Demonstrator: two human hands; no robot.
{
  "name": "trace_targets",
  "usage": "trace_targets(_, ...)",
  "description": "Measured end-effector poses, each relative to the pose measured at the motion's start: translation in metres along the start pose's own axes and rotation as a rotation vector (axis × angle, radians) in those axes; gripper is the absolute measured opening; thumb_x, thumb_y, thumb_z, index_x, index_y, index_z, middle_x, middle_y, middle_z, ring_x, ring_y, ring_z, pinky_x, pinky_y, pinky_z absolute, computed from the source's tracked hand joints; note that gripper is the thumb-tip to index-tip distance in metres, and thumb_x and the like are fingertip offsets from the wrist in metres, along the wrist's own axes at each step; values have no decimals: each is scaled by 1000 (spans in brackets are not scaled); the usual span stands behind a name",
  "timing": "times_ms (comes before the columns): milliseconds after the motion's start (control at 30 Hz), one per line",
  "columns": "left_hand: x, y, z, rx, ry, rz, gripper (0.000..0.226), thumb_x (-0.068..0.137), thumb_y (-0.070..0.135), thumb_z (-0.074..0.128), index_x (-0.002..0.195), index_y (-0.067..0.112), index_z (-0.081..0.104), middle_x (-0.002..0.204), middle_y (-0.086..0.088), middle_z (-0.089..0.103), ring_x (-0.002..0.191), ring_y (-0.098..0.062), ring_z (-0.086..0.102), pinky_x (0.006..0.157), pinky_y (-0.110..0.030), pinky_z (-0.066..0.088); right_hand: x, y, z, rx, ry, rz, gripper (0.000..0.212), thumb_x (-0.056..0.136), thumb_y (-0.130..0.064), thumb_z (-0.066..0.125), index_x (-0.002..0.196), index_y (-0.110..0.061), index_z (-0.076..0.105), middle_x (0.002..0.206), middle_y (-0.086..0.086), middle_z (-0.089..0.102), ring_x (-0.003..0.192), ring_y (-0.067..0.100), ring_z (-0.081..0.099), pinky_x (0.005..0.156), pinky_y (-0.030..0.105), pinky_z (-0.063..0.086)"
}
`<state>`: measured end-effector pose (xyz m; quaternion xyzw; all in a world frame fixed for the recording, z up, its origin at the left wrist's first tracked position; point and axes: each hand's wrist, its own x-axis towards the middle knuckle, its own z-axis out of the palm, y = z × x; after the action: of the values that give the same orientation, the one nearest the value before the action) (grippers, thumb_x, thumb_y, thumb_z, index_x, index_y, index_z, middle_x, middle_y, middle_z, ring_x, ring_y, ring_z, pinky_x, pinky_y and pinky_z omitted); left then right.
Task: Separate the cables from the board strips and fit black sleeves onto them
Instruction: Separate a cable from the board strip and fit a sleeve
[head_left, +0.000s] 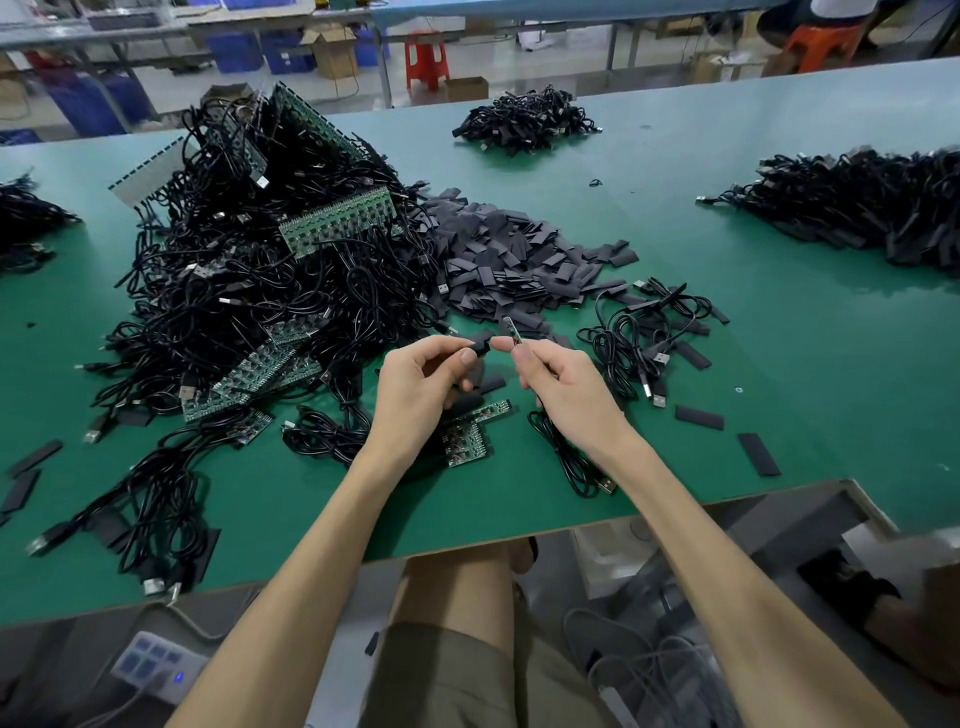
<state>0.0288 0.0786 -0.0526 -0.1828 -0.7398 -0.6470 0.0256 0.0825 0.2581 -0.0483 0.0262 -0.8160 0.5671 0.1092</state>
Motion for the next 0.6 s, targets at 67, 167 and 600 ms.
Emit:
trace_targets(67,0,-1,-1,-17,3,-4,9,99,10,65,99,10,74,62,1,63,51,-9,47,49,-21,39,-1,0,0,26,24,-1,37,110,-29,47,96,-10,75,99,-12,73,60,4,53,65,17,39)
trace_targets(167,1,-2,-1,-22,-12,0,11,100,11,63,102,12,74,63,2,64,52,-8,48,49,-21,39,0,-1,0,111,39,-7,29,109,-20,51,97,-9,76,99,-3,77,76,15,68,73,24,47)
trace_targets(600,0,2,0,-11,-49,14,22,99,14,65,105,33,75,66,1,66,58,-6,54,52,-18,42,0,-1,-1,265,69,4,12,100,-8,65,107,-6,55,71,6,72,57,21,61,56,30,46)
